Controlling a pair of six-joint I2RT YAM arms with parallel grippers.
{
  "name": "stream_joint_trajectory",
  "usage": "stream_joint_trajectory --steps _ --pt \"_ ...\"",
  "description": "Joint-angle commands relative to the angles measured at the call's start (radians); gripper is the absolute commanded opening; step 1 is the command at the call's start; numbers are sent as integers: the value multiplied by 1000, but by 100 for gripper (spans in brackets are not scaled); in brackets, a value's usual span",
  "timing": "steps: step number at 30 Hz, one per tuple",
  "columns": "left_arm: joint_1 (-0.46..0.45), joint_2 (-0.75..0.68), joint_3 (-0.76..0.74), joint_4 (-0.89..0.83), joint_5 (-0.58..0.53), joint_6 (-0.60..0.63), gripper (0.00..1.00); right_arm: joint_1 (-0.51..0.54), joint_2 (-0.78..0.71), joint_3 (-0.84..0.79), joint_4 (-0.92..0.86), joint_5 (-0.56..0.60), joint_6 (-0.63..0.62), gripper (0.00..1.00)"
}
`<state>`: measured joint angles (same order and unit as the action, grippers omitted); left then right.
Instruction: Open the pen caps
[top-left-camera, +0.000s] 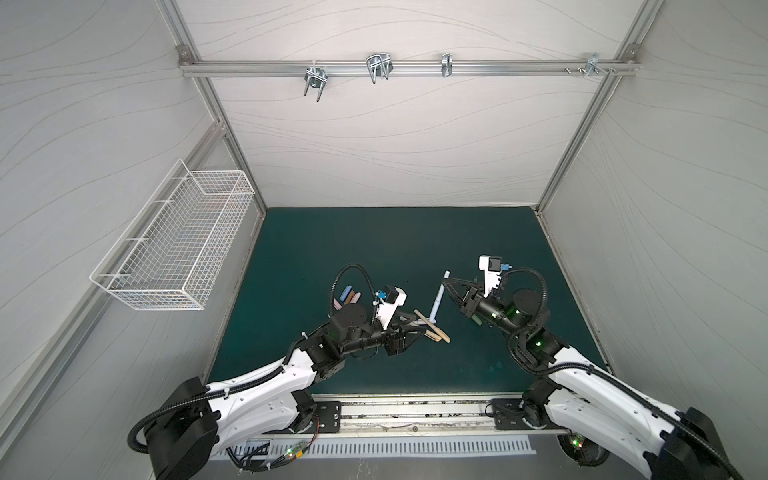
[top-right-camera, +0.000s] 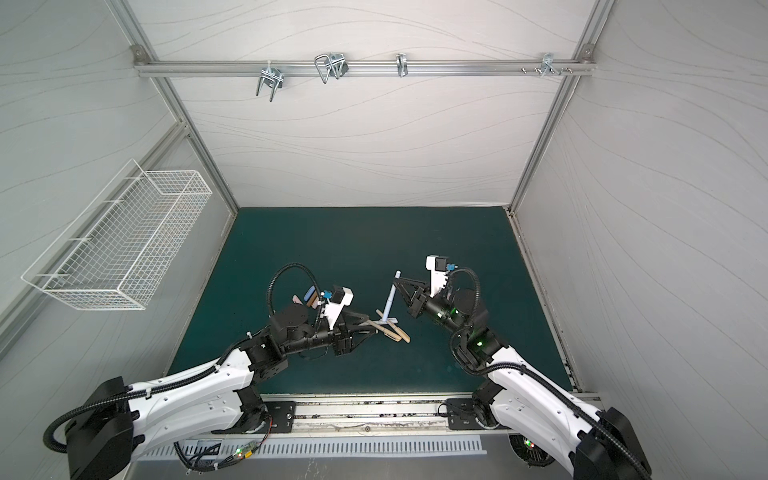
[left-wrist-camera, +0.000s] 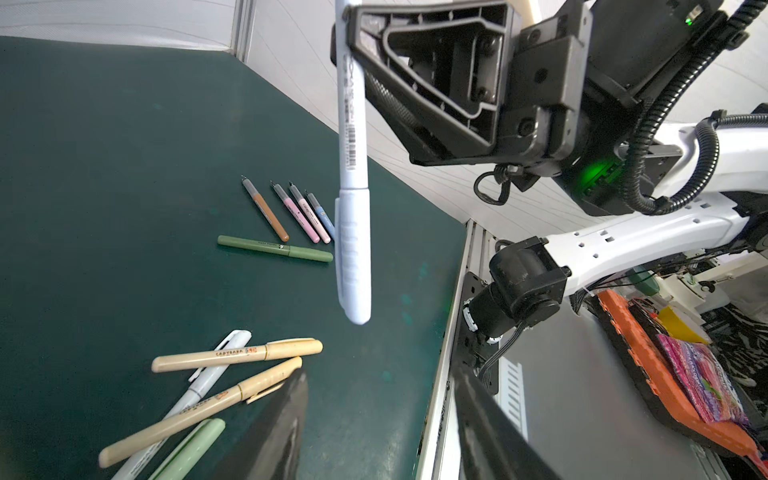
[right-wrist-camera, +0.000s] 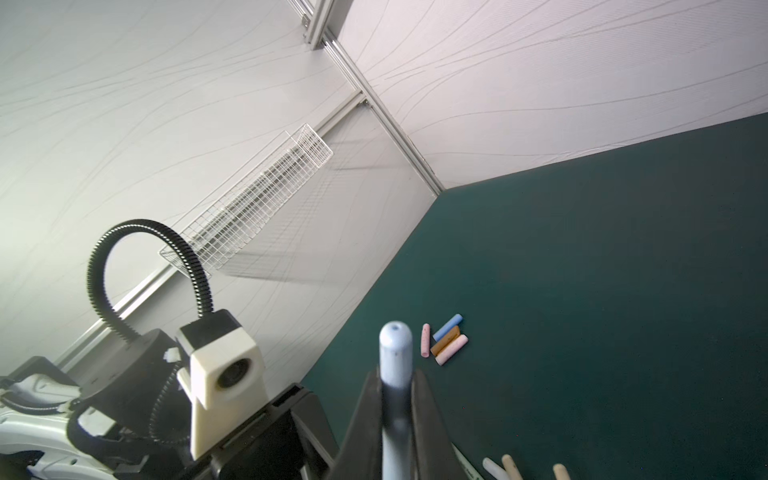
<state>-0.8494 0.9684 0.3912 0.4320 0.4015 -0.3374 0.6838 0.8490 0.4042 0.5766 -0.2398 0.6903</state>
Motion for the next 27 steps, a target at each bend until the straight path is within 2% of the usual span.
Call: stream_joint_trajectory --steps 1,18,20,27 --pt "-7 4 33 39 8 23 57 36 21 -8 126 26 41 0" --pt "-7 -12 34 22 -14 21 51 143 119 8 232 24 28 0" --pt "-7 -15 34 17 -21 22 47 148 130 12 236 14 26 0" --pt "-7 -11 38 3 -52 24 24 158 159 15 267 4 40 2"
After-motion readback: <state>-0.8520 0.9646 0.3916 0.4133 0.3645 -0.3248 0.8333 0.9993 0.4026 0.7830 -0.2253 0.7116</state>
